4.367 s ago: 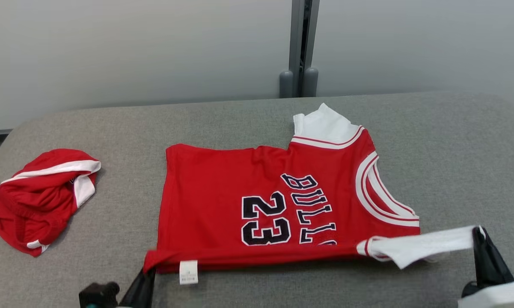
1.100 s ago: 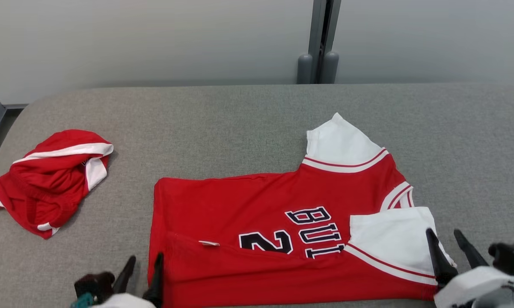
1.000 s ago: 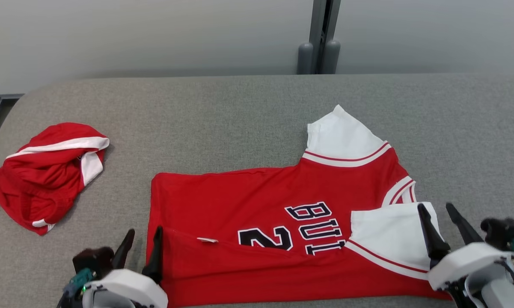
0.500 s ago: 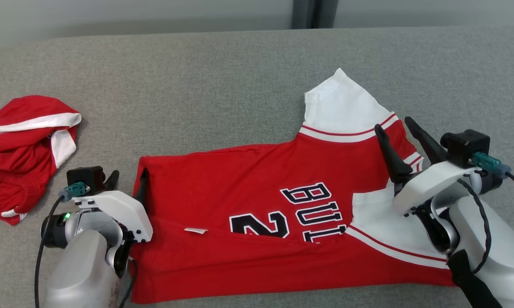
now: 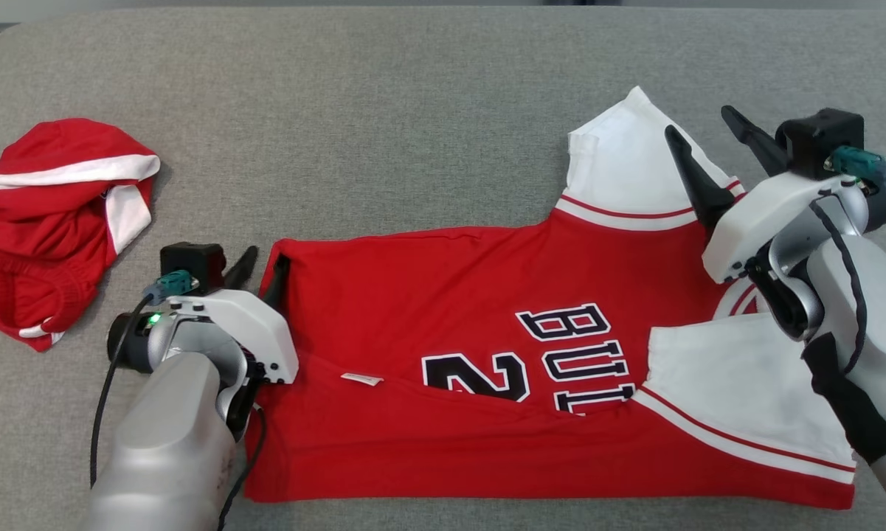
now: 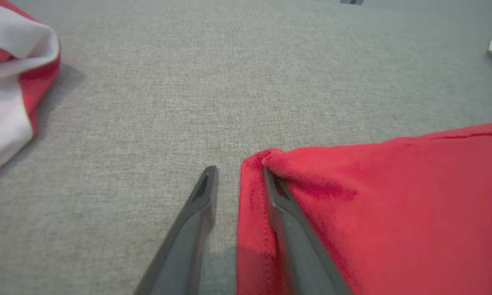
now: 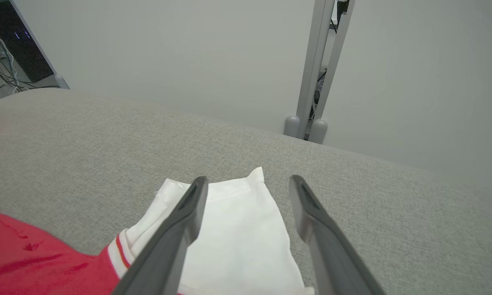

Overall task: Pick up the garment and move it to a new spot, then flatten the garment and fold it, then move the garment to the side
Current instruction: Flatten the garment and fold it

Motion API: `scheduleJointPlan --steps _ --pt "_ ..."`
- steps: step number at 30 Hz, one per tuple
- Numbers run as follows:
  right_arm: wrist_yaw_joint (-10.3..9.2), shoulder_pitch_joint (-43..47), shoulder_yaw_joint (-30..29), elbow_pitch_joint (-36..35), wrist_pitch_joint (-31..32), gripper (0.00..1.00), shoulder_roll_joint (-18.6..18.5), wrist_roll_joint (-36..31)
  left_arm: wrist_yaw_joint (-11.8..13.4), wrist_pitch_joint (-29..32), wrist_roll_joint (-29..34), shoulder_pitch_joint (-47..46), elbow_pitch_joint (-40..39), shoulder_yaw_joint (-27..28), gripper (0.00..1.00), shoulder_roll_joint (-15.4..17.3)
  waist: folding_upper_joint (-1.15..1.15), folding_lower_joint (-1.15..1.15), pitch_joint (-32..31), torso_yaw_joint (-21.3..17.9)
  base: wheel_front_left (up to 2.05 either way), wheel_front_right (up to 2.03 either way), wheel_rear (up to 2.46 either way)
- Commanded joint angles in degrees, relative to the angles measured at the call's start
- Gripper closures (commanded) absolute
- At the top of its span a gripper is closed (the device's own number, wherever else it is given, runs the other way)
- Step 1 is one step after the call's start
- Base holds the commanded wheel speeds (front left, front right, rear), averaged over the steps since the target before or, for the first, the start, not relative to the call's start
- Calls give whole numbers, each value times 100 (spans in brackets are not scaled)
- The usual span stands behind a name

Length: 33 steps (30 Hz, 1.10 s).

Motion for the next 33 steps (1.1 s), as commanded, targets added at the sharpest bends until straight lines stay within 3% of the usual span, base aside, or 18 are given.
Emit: scheduleJointPlan --steps 1,13,20,21,22,33 --pt "-2 -231 35 192 109 0 -12 -80 -44 99 54 43 145 -178 100 -74 0 0 80 124 0 0 0" --pt "-2 -1554 79 2142 1095 0 54 -449 -58 3 -605 -295 -261 -1083 100 -66 0 0 517 783 0 0 0" --pt "-1 -1950 137 2839 1347 0 161 -572 11 -92 -1162 -375 -659 -1746 100 -82 0 0 781 1046 0 0 0" --pt "-1 -1956 179 2905 1387 64 184 -601 38 -106 -1221 -393 -668 -1808 100 -80 0 0 798 1052 0 0 0" --pt "-1 -1984 194 2942 1367 100 183 -611 72 -125 -1275 -417 -671 -1856 100 -79 0 0 821 1049 0 0 0" --pt "-3 -2463 -206 3179 90 100 -69 -859 410 -542 -1406 -814 -611 -1707 100 -22 0 0 718 929 0 0 0"
